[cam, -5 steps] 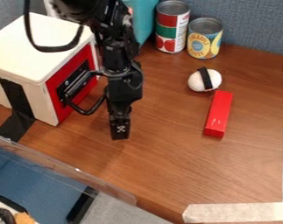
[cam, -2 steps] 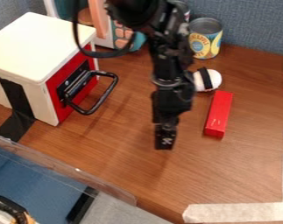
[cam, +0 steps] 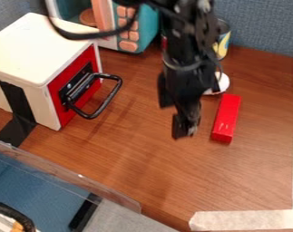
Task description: Close the drawer
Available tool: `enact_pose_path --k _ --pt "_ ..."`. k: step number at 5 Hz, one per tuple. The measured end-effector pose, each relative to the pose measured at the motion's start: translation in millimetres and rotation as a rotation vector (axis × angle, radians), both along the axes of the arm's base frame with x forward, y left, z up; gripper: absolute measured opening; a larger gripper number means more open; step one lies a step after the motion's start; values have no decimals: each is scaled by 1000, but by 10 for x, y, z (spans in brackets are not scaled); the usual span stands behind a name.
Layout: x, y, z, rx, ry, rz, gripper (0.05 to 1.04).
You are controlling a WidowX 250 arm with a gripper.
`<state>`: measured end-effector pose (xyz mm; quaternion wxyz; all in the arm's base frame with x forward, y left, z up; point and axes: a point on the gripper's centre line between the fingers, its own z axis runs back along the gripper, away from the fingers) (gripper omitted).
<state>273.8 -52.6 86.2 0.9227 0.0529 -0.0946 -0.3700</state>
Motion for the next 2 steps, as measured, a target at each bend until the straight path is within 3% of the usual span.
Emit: enact_pose_path --k 1,2 --pt "-98 120 306 -70 -68 158 999" --pt "-177 281 537 -150 -101 285 999"
